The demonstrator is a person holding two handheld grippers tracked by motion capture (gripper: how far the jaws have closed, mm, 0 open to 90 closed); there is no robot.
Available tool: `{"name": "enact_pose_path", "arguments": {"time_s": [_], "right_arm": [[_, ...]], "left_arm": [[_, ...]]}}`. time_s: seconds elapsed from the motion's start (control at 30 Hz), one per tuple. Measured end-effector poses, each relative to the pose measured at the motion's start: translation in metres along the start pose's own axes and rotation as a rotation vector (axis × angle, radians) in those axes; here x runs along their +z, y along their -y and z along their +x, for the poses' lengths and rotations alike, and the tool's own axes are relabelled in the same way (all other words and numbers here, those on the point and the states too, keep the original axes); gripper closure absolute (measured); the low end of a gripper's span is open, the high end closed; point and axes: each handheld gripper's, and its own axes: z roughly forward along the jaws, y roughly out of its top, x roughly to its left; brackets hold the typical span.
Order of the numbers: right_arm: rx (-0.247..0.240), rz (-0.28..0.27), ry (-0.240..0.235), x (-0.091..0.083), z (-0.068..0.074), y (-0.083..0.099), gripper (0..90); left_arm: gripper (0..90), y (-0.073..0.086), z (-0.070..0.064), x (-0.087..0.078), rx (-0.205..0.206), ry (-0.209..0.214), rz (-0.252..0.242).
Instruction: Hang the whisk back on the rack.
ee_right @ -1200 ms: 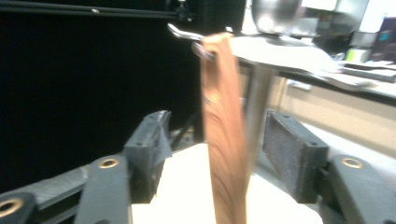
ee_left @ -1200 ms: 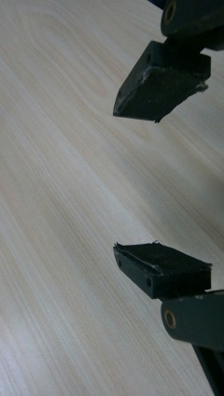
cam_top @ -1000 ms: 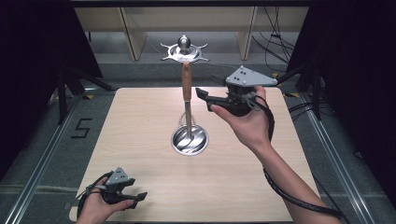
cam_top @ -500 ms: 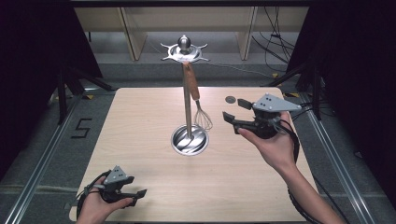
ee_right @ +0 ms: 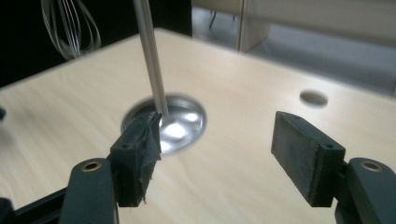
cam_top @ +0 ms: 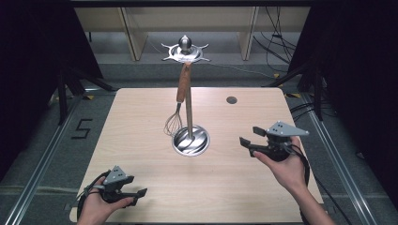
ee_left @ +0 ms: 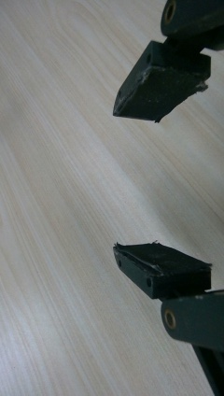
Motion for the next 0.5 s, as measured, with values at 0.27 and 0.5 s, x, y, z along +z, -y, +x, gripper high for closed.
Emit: {"name": "enact_pose_path", "arguments": {"time_s": [0.27, 0.5], "right_arm": [[0.034, 0.124, 0.013, 0.004, -0.01, 0.047, 33.7], [0.065, 0.138, 0.036, 0.007, -0.021, 0.061, 33.1]], "left_arm": [[26.6, 0.001, 0.001, 0.001, -0.018, -0.007, -0.006], [26.3, -0.001, 0.002, 0.002, -0.032, -0.003, -0.025]]}}
